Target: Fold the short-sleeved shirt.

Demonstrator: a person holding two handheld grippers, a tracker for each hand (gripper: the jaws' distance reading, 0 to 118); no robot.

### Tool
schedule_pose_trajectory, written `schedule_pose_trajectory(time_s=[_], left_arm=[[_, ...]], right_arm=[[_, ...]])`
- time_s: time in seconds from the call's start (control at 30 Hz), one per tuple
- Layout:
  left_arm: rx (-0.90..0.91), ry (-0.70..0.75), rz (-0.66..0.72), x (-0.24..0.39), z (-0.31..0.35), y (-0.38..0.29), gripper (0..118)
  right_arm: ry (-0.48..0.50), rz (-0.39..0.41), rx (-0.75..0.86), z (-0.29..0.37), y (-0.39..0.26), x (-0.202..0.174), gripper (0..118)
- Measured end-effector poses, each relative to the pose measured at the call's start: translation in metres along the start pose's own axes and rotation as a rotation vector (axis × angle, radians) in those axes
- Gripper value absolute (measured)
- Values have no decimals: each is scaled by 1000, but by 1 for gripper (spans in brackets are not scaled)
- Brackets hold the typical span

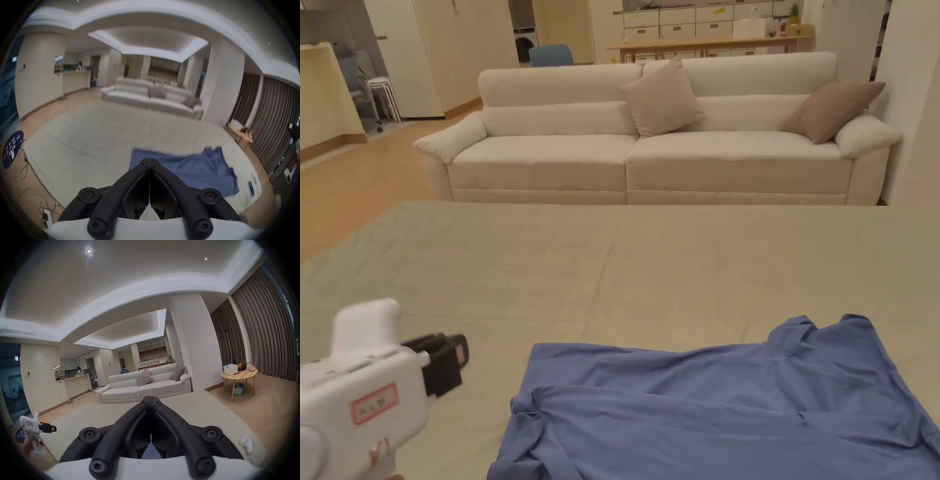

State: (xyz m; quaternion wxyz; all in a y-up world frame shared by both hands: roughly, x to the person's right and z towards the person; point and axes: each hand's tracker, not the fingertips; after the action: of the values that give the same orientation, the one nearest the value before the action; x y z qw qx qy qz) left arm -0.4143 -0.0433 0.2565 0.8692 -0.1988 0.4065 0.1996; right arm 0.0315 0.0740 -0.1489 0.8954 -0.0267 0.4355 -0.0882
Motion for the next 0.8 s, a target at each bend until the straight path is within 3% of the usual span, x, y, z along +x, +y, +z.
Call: schedule_pose_trajectory(time_s=[0.03, 0.1, 0.13, 0.23, 0.3, 0.33, 0.37, 0.4, 0.43, 0.5, 0.57, 0.63, 0.7, 0.73, 0.8], left_arm=[[-56, -3, -2, -3, -23, -9, 28], [-229, 7, -15, -13, -68, -29, 114], [-353, 28, -36, -15, -92, -43, 115], [-492, 72, -86, 3, -145, -83, 115], [-589, 111, -91, 2, -178, -105, 114], [-647, 126, -79, -2, -193, -115, 103], [-680, 120, -43, -3, -203, -124, 76], [-675, 94, -18, -5, -206, -128, 72], [-638, 181, -38, -15, -193, -133, 57], [-516, 109, -17, -10, -180, -120, 8], [-458, 35, -15, -1, -165, -111, 7], [-443, 66, -38, 9, -159, -102, 7], [-387, 24, 1, 6, -152, -96, 7], [-377, 3, 33, 7, -147, -90, 7], [-336, -20, 74, 7, -139, -77, 7]], right_arm=[[-1, 14, -3, 0, -2, 0, 0], [-8, 23, -17, -2, -9, 1, 0], [-6, 17, -20, -3, -12, 2, 0], [-2, 5, -33, -6, -22, 3, 0], [-21, 49, -52, -11, -32, 3, 0], [-39, 70, -91, -15, -38, 3, 0], [-42, 72, -123, -19, -26, 2, 0], [-35, 68, -152, -22, -33, 4, 0], [-40, 46, -193, -25, -42, 9, 0], [-39, 17, -258, -35, -60, 22, 0], [-90, 43, -350, -47, -91, 34, 0], [-85, 39, -424, -60, -123, 49, 0], [-65, -14, -533, -74, -158, 67, 0], [-53, -50, -619, -83, -176, 79, 8], [-42, -124, -740, -97, -211, 98, 69]])
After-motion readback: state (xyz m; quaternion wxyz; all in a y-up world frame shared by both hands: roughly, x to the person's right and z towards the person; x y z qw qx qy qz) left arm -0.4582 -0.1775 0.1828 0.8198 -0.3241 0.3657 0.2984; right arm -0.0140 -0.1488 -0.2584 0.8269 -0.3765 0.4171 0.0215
